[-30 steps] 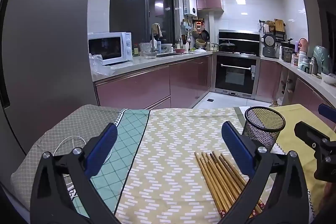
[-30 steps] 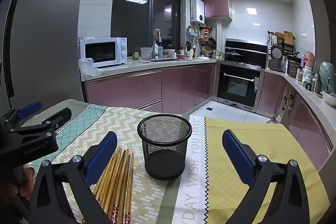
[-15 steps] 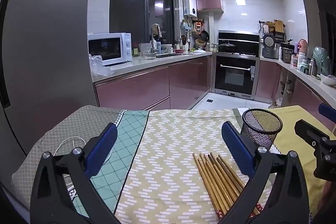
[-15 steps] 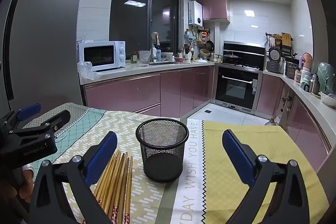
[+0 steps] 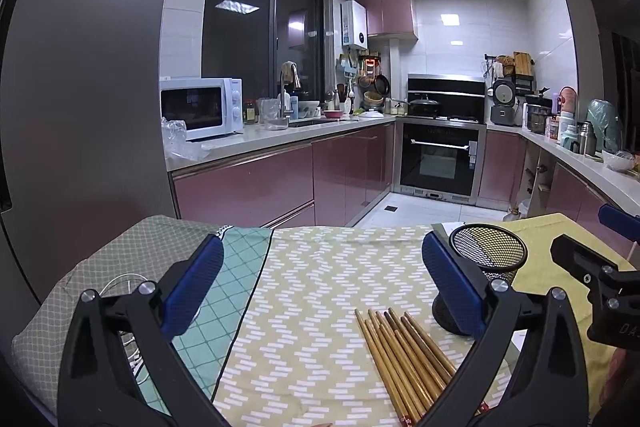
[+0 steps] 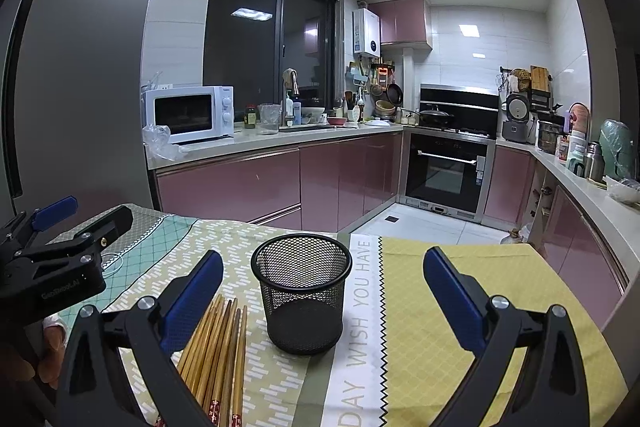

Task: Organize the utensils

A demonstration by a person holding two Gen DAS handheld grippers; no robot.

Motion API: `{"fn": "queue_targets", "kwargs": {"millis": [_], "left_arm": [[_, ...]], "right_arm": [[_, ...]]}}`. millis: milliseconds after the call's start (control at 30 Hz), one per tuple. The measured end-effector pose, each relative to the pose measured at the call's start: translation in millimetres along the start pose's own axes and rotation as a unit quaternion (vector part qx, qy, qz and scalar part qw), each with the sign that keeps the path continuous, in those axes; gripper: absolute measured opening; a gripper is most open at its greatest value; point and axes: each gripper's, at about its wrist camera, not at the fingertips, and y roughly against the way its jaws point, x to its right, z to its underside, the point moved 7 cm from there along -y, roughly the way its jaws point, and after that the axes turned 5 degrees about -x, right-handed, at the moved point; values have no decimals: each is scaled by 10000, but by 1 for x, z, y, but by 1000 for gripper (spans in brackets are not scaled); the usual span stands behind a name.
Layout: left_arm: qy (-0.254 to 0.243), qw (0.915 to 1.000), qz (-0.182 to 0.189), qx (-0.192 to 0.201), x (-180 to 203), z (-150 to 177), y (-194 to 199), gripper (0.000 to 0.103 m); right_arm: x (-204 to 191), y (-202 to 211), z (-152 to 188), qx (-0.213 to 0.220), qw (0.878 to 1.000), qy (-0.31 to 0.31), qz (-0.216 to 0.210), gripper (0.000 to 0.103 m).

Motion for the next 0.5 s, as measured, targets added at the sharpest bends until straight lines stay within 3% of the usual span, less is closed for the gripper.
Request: {"fn": "queue_targets", "kwargs": {"millis": [500], "left_arm": [[12,9999,-133,-21,-4,-1,0,98]], "right_arm": [[1,-1,0,5,10000,-20,14,97]]}}
